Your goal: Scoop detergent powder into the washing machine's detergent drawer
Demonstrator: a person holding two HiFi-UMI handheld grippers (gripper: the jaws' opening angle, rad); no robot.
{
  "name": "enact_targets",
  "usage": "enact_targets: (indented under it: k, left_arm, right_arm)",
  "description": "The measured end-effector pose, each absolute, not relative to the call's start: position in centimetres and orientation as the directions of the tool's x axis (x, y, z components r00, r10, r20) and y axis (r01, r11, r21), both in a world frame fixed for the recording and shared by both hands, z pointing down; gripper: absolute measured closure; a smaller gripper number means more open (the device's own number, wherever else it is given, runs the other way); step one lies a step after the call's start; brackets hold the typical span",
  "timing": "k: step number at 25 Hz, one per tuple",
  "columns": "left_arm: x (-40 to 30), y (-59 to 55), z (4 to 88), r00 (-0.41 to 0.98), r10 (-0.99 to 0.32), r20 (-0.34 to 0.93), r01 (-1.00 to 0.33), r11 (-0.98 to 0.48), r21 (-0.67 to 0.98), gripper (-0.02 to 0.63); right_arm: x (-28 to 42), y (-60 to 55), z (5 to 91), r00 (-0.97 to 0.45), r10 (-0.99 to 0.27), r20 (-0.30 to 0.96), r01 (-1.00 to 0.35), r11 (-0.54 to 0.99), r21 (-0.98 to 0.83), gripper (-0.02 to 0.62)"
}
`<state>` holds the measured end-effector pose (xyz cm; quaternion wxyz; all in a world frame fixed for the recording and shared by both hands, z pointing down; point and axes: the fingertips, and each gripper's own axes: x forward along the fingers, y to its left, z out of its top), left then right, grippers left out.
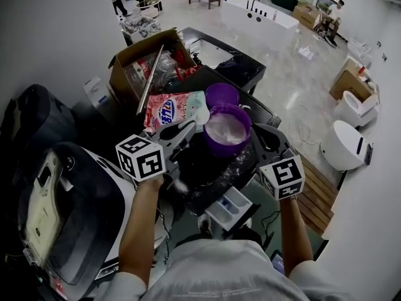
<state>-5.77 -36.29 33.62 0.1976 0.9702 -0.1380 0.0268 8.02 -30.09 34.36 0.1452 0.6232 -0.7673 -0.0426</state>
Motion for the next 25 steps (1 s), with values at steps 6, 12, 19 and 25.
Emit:
enact_targets:
  k: [6, 12, 19, 25]
  left_arm:
    - [-6.6, -33.5, 33.3, 0.956, -0.275, 0.102, -0.292, -0.873, 0.39, 0.591]
    - [-7.2, -30.1, 33.7, 0.924, -0.366, 0.107, -0.377, -0.837, 0.397, 0.591]
    - [-5.9, -23.9, 35.9, 0.854, -0.51, 0.105, -0.499, -0.744, 0.445, 0.591]
    - [-5.2, -17.3, 38.0, 0.78, -0.618, 0.101, -0.577, -0.648, 0.497, 0.591]
  right_arm:
    - [8.3, -27.4, 34.2, -0.186, -0.966, 0.179, -0.947, 0.225, 0.228, 0.591]
    - [9.5, -24.9, 34.0, -0.259, -0.952, 0.165, -0.931, 0.292, 0.22, 0.591]
    - [12.0, -20.0, 35.2, -0.385, -0.907, 0.172, -0.883, 0.417, 0.217, 0.591]
    - [14.2, -14.5, 36.8, -0.478, -0.857, 0.193, -0.832, 0.512, 0.212, 0.591]
